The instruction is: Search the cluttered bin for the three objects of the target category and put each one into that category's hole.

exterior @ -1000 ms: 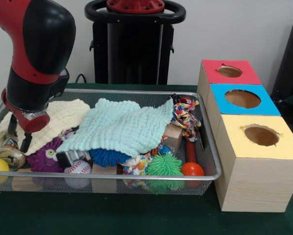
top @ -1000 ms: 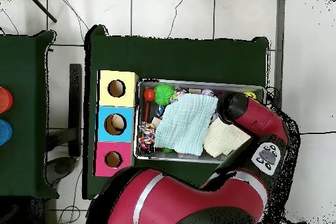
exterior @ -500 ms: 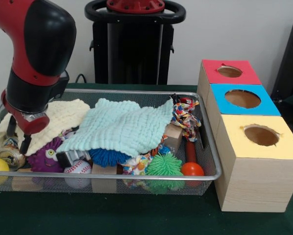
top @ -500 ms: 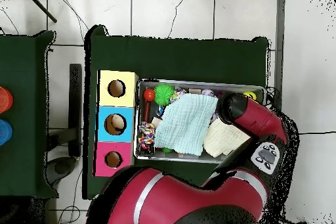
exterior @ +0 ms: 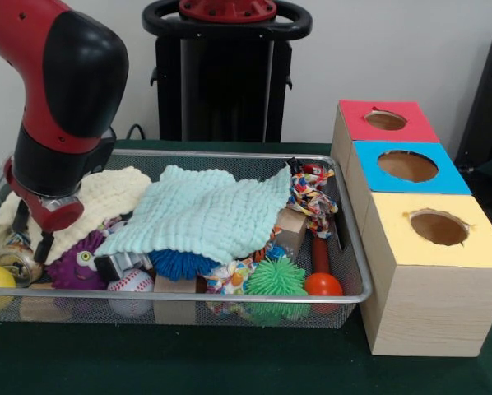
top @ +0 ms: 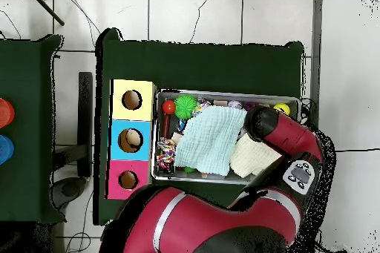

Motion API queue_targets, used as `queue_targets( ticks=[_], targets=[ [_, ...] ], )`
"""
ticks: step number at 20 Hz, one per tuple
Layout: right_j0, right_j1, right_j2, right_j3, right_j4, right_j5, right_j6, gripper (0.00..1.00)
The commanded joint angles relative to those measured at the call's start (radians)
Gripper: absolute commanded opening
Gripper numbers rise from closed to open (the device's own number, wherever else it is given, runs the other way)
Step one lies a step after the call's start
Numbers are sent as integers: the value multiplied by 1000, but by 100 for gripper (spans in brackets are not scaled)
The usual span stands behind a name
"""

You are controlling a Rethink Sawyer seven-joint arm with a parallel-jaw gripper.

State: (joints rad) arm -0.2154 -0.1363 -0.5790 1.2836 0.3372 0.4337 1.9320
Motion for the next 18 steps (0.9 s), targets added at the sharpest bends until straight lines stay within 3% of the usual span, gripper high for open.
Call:
queue_targets(
  ticks=[1, 18],
  targets=[
    [-37, 56, 86, 5, 6, -33, 176, 100],
    [-42, 89, 75, -30, 6, -45, 181, 100]
  ],
)
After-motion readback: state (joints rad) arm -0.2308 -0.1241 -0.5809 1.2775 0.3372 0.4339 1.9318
